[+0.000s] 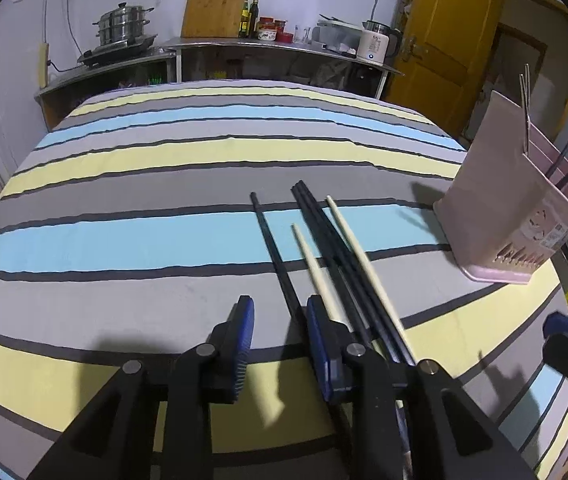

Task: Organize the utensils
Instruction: 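Close the right gripper on a black chopstick while the left gripper grasps another black chopstick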

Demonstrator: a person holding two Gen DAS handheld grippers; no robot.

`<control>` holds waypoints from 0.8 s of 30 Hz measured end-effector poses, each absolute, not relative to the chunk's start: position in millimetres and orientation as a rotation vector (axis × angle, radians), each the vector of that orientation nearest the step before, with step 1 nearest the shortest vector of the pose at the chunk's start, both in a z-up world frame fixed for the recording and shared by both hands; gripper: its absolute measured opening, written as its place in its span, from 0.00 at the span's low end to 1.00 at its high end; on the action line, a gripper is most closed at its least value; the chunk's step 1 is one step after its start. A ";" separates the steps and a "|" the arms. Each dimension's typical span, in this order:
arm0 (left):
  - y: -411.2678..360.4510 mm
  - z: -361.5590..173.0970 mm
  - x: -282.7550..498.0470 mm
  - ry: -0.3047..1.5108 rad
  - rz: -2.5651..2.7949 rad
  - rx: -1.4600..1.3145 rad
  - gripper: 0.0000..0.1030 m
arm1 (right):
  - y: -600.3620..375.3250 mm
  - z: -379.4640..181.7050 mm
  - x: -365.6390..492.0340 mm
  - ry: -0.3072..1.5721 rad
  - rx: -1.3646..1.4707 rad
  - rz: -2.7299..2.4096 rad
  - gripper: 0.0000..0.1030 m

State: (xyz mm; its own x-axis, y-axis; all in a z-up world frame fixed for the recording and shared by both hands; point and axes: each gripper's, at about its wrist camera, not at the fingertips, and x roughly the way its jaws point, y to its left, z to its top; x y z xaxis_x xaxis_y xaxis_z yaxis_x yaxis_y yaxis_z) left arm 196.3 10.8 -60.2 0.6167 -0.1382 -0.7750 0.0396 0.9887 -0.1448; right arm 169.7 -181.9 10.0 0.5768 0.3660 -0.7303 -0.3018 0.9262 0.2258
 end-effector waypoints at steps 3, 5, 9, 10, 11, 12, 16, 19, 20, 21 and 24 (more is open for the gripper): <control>16.7 -59.8 194.3 0.906 -0.101 -0.107 0.26 | -178.9 10.1 172.7 0.873 0.075 0.398 0.27; 21.4 -59.1 193.5 0.914 -0.089 -0.100 0.25 | -173.8 9.7 174.8 0.874 0.071 0.404 0.27; 32.0 -58.9 192.3 0.925 -0.078 -0.101 0.18 | -157.6 9.4 181.0 0.864 0.047 0.434 0.27; 35.7 -59.1 192.9 0.927 -0.076 -0.102 0.14 | -151.3 8.5 185.4 0.863 0.037 0.446 0.25; 39.1 -59.2 193.5 0.930 -0.075 -0.106 0.13 | -147.2 7.5 188.1 0.863 0.031 0.453 0.20; 42.4 -59.1 193.6 0.932 -0.074 -0.112 0.13 | -143.0 6.0 191.4 0.865 0.025 0.461 0.17; 54.2 -59.4 194.0 0.936 -0.084 -0.134 0.12 | -123.6 -3.8 209.8 0.881 0.006 0.490 0.13; 61.0 -59.8 194.9 0.938 -0.100 -0.149 0.12 | -111.0 -14.7 226.7 0.905 -0.006 0.502 0.10; 62.8 -59.8 194.9 0.938 -0.107 -0.155 0.12 | -108.2 -18.5 232.0 0.916 -0.006 0.504 0.09; 62.2 -59.7 196.2 0.938 -0.111 -0.157 0.12 | -107.4 -20.7 234.4 0.922 -0.007 0.503 0.09; 63.4 -60.1 197.2 0.935 -0.122 -0.158 0.12 | -101.5 -33.7 248.2 0.953 -0.013 0.500 0.08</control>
